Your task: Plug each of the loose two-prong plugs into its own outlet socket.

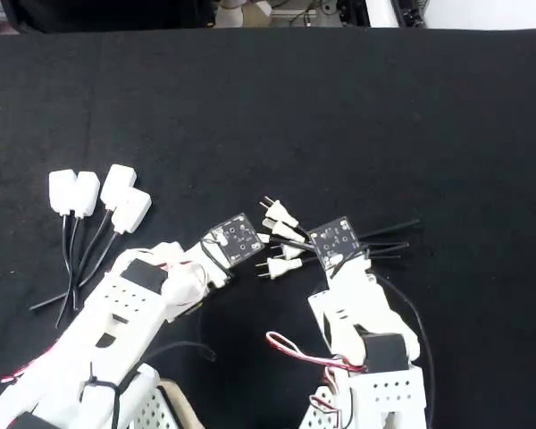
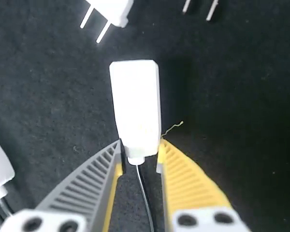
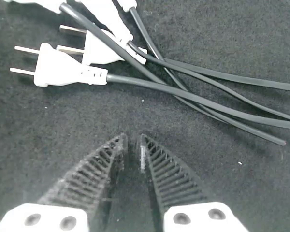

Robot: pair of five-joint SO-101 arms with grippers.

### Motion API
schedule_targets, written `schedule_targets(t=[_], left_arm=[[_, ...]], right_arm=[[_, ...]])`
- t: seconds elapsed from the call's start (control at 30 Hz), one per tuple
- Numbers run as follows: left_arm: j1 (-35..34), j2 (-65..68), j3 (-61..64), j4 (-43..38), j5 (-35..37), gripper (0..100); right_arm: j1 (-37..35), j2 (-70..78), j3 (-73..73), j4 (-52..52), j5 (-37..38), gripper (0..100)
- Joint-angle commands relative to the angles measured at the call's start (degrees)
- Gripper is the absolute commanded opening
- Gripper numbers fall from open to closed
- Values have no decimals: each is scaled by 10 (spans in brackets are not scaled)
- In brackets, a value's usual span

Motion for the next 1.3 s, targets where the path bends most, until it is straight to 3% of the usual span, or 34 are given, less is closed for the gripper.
schedule_targets(t=[0.0, 0.3, 0.4, 0.7, 0.9, 1.07, 1.17, 1.27], left_arm=[[-19, 3, -11, -7, 5, 30], [-22, -4, -21, 2, 5, 29], [-19, -27, -26, 52, 4, 29], [-14, -214, 39, 113, -30, 29], [-13, -317, 58, 122, 1, 34], [61, -383, 60, 152, 68, 161], [79, -393, 91, 88, 71, 259], [48, -356, 129, 4, 71, 308]], right_arm=[[-6, 3, 1, 3, -5, 47], [-6, 3, 1, 3, -5, 47], [-6, 3, 1, 3, -5, 47], [-6, 3, 1, 3, -5, 47], [-6, 3, 1, 3, -5, 47], [-8, 3, 1, 3, -5, 47], [-8, 3, 1, 3, -5, 47], [-8, 3, 1, 3, -5, 47]])
